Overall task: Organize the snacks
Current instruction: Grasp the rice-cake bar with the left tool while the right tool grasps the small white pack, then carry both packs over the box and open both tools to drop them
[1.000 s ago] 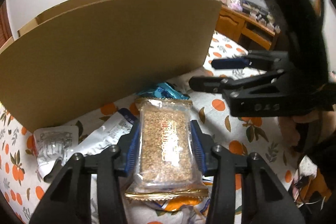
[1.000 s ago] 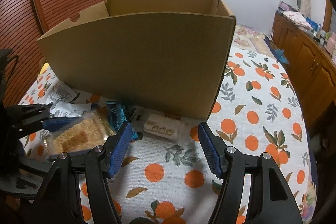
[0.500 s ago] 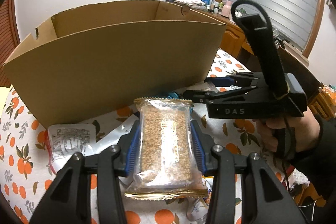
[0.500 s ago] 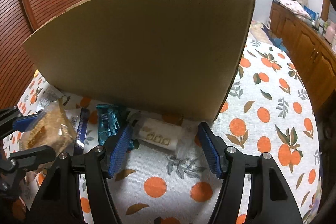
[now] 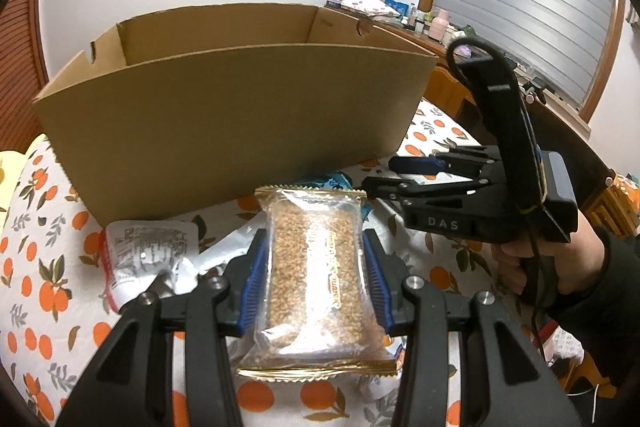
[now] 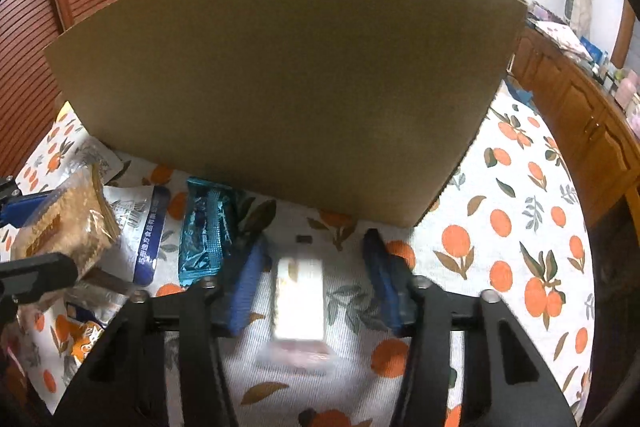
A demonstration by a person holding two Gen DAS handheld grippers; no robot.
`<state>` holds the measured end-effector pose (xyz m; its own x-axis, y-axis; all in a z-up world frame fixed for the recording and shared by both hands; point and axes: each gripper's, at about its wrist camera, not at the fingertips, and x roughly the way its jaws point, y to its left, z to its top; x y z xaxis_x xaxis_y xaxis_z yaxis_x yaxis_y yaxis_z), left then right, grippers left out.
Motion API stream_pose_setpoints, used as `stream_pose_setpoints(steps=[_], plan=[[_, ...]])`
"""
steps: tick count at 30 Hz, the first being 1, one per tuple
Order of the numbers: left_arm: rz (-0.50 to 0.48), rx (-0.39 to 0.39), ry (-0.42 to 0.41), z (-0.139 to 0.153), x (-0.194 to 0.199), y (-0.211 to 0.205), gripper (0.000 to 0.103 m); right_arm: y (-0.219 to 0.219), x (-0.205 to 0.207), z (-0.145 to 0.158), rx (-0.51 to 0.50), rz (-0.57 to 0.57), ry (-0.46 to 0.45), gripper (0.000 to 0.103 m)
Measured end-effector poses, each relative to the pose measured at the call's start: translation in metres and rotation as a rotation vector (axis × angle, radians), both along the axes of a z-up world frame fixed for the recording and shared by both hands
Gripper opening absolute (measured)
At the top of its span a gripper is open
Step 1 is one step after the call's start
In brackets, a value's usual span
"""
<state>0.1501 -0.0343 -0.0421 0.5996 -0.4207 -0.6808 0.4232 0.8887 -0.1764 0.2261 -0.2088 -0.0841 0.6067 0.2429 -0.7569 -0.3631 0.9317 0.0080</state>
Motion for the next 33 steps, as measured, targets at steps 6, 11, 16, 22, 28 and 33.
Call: stream_pose_setpoints(steps=[6, 11, 16, 22, 28, 33], plan=[[0.017, -0.011, -0.010, 0.009, -0.011, 0.013, 0.044, -0.007, -0.016, -0.001, 0.008, 0.015, -0.002, 0.031], [0.023, -0.012, -0.016, 0.012, -0.017, 0.014, 0.044, -0.017, -0.030, 0.001, 0.024, 0.022, -0.009, 0.030], [0.021, -0.011, -0.025, 0.015, -0.021, 0.013, 0.044, -0.023, -0.044, 0.006, 0.041, 0.030, -0.037, 0.030], [0.023, -0.015, -0.036, 0.020, -0.021, 0.012, 0.044, -0.031, -0.066, 0.015, 0.080, 0.036, -0.073, 0.030], [0.028, -0.023, -0.062, 0.032, -0.023, 0.017, 0.044, -0.031, -0.079, 0.033, 0.113, 0.044, -0.108, 0.030], [0.032, -0.030, -0.085, 0.046, -0.024, 0.021, 0.044, -0.031, -0.089, 0.051, 0.125, 0.059, -0.147, 0.030]])
